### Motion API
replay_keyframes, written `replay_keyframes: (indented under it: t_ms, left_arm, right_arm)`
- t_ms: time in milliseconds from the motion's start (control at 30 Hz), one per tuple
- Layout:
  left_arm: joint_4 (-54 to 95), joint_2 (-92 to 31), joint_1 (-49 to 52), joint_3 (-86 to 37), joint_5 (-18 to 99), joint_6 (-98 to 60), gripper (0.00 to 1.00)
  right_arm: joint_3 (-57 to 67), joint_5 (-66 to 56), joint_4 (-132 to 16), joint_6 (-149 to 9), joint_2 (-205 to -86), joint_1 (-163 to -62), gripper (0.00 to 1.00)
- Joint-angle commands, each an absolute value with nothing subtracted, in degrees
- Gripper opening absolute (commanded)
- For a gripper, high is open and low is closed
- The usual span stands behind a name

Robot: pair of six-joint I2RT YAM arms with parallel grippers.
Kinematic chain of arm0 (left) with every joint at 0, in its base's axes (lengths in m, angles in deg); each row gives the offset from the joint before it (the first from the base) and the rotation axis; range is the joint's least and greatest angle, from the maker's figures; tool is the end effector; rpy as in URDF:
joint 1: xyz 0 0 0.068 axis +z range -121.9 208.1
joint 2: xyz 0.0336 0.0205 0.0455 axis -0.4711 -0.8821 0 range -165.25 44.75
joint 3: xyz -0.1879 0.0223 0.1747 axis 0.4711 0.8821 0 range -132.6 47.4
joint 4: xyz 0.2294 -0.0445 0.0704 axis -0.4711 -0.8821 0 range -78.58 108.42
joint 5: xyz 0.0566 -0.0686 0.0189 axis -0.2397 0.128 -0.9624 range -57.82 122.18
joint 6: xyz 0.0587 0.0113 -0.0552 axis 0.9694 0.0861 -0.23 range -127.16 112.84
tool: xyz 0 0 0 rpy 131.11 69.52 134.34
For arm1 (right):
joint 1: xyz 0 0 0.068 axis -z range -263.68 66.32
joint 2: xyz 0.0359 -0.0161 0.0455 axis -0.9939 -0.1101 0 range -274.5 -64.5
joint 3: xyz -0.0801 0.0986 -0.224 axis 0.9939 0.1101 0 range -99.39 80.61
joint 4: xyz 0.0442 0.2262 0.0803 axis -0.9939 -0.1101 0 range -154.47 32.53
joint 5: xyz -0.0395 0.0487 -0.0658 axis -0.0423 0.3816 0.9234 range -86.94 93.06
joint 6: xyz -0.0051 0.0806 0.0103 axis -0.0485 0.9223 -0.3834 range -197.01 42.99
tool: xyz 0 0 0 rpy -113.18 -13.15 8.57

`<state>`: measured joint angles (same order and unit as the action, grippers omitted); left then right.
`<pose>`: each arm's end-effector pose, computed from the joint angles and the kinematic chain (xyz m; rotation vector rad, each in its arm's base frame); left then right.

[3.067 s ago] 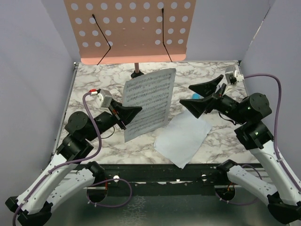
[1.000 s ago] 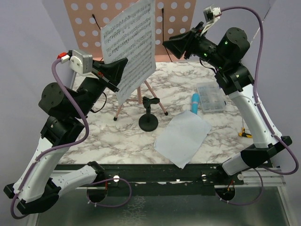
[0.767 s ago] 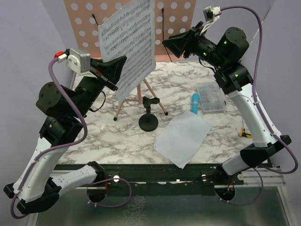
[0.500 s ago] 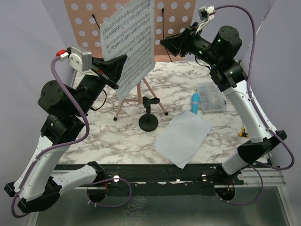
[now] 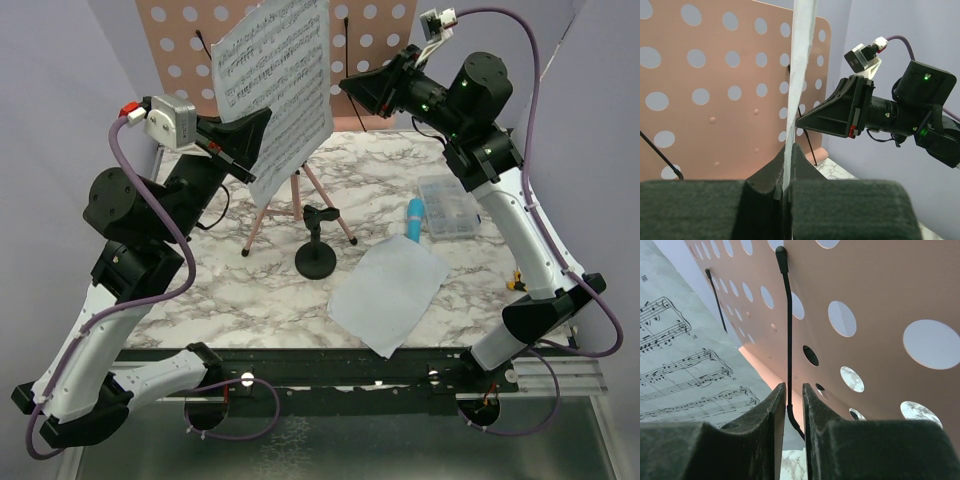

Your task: Set up the instrument practice props

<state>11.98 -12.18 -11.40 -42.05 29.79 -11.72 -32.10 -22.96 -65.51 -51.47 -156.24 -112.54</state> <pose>0.1353 -0.1077 0.5573 0.3058 1.0980 -0.6629 0.2927 0.1968 0.5293 -0.4462 1.3871 1.0906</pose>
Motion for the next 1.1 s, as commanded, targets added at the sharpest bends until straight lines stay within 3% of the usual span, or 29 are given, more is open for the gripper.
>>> replay_keyframes:
  t_ms: [0, 333, 533, 1067]
  left_arm:
    - [14.30, -12.70, -11.62, -43.64, 28.40, -9.93, 0.00]
    - [16.08, -14.04, -11.62, -44.27, 27.17, -7.44, 0.00]
    - [16.80, -14.36, -11.62, -44.27, 26.06, -5.00, 0.00]
    - [17.98, -17.63, -11.57, -45.50, 25.26, -1.52, 0.00]
  right_arm:
    - [-33.93, -24.21, -63.68, -50.82, -156.86, -112.42, 0.21]
    - [-35.25, -24.10, -64.15, -50.82, -157.99, -112.42, 0.17]
    - [-35.45, -24.18, -64.49, -51.16, -157.93, -112.41, 0.01]
    - [-30.81, -28.11, -61.25, -52.68, -153.58, -112.45, 0.01]
